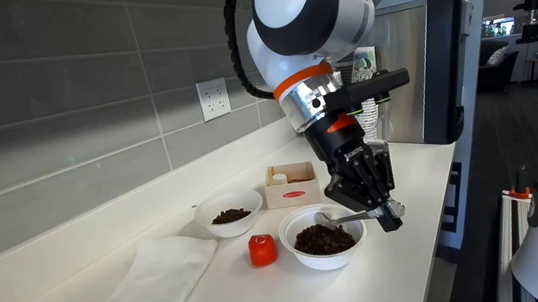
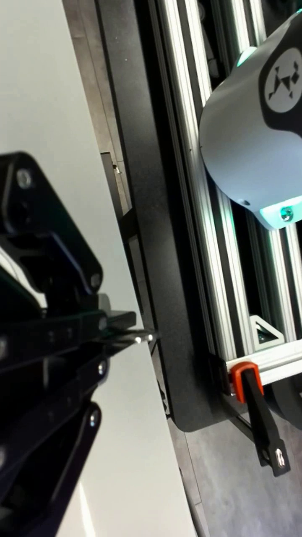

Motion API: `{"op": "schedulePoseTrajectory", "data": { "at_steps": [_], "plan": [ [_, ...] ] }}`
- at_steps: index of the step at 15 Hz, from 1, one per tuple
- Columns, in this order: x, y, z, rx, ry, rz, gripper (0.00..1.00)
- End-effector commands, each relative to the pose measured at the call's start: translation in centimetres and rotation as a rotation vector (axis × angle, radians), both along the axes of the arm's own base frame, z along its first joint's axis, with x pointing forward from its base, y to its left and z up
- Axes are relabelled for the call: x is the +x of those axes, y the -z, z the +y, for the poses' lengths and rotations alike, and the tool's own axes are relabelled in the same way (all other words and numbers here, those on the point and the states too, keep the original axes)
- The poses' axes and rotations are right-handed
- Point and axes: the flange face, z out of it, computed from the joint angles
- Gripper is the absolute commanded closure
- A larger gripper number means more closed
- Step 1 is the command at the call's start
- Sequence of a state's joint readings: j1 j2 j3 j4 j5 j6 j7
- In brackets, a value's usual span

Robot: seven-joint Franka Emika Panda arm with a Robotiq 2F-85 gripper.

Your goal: Use the silver spoon to stir the contents in the white bowl.

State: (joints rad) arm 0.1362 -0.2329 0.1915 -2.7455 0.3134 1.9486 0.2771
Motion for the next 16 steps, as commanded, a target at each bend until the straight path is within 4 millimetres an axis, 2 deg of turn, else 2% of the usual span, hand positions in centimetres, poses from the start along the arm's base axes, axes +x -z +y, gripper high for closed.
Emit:
{"op": "schedulePoseTrajectory", "data": {
  "at_steps": [1,8,13,16],
  "plan": [
    [0.1,-0.8,2.1,-0.006,-0.051,-0.073,0.99],
    [-0.7,-0.3,3.2,0.064,-0.087,-0.002,0.99],
    [-1.8,-0.1,2.2,0.061,-0.094,0.116,0.99],
    [-2.2,-0.1,0.8,0.025,-0.059,0.174,0.99]
  ]
}}
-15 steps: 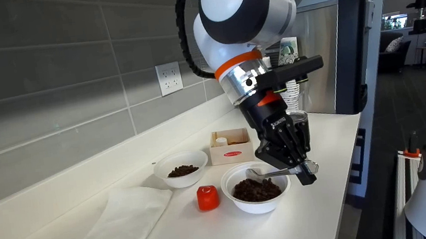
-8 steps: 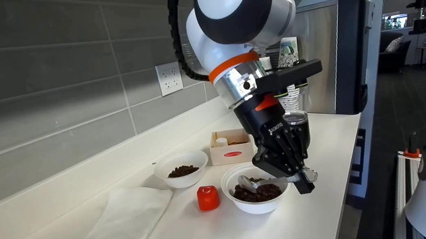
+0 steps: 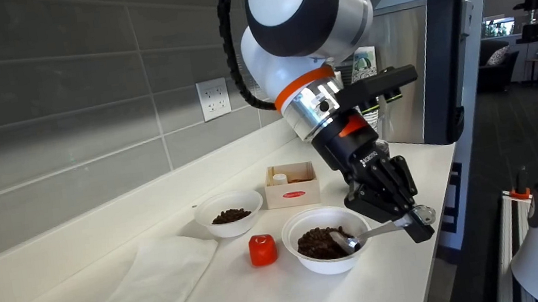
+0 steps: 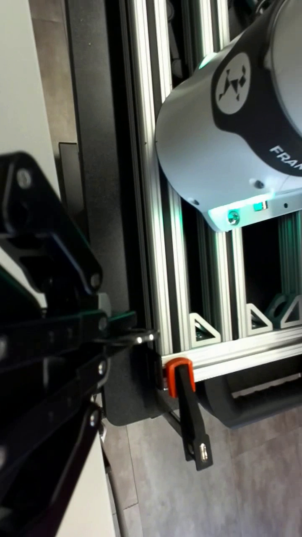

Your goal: Use the silver spoon to stir the contents in the white bowl.

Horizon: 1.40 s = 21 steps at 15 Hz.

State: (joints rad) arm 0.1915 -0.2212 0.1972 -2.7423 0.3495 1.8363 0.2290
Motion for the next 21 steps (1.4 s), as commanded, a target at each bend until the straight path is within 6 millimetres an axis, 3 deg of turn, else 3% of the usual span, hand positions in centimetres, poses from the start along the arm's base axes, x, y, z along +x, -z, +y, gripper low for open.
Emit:
{"op": "schedulePoseTrajectory", "data": {
  "at_steps": [1,8,15,21],
  "plan": [
    [0.1,-0.2,-1.5,-0.034,0.031,0.060,0.99],
    [1.4,1.3,-2.8,-0.109,0.026,-0.012,0.99],
    [2.7,1.0,-0.8,-0.013,-0.023,-0.155,0.99],
    [2.6,0.8,0.9,0.083,-0.086,-0.164,0.99]
  ]
}}
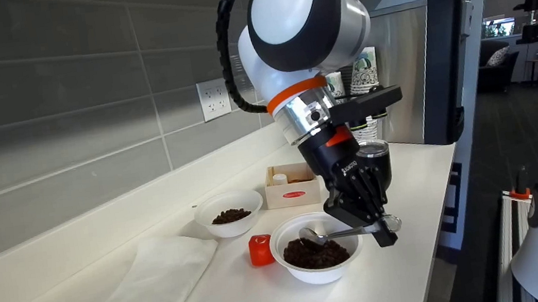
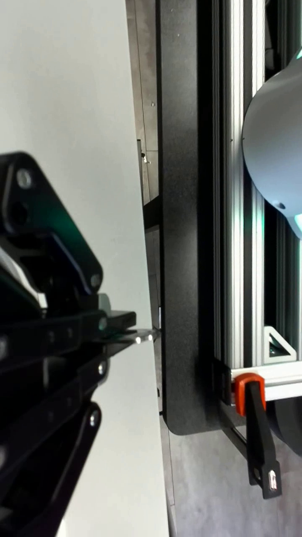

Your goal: Use the silver spoon to stir the contents in the white bowl.

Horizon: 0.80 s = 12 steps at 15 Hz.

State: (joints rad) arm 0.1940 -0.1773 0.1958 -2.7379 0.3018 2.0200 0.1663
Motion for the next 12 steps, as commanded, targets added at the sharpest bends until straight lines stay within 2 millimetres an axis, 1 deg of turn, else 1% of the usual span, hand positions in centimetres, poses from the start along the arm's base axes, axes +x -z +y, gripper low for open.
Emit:
{"op": "schedulePoseTrajectory", "data": {
  "at_steps": [1,5,9,12],
  "plan": [
    [0.2,-0.5,1.2,0.067,-0.040,-0.022,0.99],
    [0.1,-0.9,2.3,0.106,-0.083,-0.029,0.99],
    [-0.5,-0.3,3.1,0.132,-0.117,0.046,0.99],
    [-1.2,0.1,3.1,0.127,-0.123,0.123,0.99]
  ]
}}
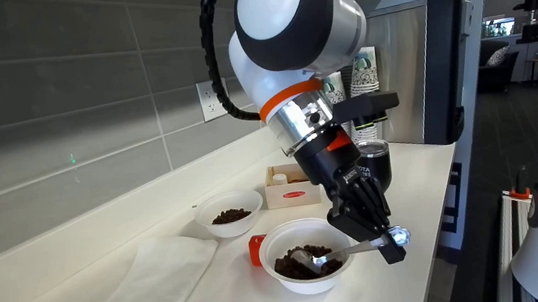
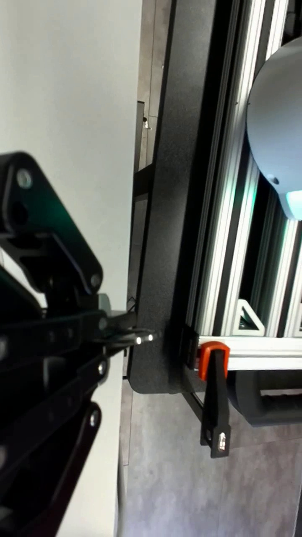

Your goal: Use the silver spoon to stir the contents in the white bowl.

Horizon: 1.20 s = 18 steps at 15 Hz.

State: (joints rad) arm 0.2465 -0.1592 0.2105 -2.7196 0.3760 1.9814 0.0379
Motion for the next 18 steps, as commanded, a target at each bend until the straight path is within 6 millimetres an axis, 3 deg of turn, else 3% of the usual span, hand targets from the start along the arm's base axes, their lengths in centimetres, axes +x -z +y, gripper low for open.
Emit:
{"op": "schedulePoseTrajectory", "data": {
  "at_steps": [1,12,18],
  "plan": [
    [-0.4,0.2,0.2,-0.003,-0.005,0.104,0.99],
    [-0.6,-0.5,-1.2,-0.348,0.137,0.103,0.99],
    [0.5,0.1,-0.7,-0.329,0.098,0.020,0.99]
  ]
}}
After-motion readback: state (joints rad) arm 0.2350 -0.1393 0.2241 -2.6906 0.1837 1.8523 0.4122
